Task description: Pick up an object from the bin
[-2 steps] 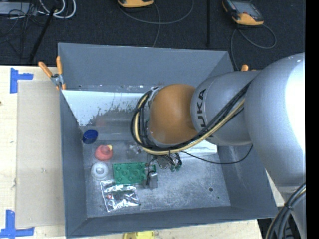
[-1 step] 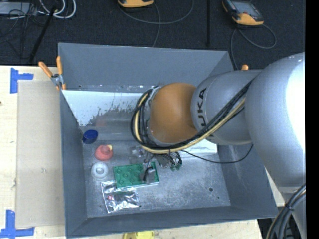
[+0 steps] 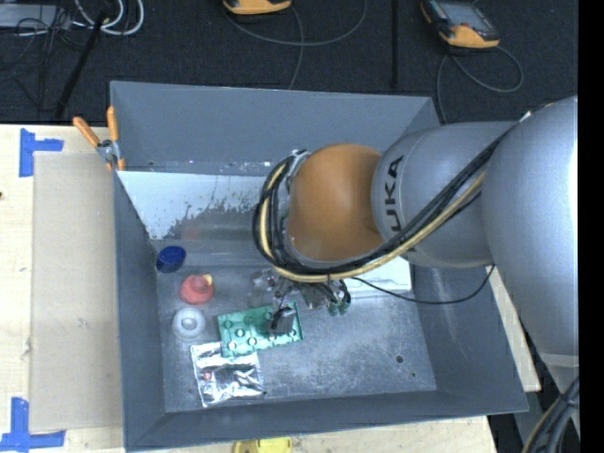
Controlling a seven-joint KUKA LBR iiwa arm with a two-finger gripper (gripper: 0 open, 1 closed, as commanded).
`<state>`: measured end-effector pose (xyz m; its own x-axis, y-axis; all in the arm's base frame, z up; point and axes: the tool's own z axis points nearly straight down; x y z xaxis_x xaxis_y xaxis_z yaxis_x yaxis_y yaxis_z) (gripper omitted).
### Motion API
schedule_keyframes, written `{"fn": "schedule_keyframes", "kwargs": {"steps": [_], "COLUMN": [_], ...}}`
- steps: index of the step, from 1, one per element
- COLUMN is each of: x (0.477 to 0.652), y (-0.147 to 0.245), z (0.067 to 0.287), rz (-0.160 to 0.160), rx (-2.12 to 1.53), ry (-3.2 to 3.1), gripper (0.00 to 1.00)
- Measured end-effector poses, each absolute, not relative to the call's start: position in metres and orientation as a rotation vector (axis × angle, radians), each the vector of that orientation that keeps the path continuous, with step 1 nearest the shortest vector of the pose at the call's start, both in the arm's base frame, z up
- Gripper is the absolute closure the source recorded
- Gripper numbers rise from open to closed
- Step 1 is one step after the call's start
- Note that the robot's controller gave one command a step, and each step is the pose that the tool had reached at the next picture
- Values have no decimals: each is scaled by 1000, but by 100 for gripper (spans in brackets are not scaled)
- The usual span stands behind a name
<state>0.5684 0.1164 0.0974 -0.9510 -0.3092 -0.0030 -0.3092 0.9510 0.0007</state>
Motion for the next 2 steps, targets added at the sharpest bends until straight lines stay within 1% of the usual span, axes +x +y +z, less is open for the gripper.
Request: {"fn": "schedule_keyframes", "kwargs": {"steps": [1, 2], "x": [569, 569], "y": [117, 116], "z": [124, 125], "rz": [1, 1], "rx": [-485, -478], "ry": [3102, 3106], "gripper": [100, 100]}}
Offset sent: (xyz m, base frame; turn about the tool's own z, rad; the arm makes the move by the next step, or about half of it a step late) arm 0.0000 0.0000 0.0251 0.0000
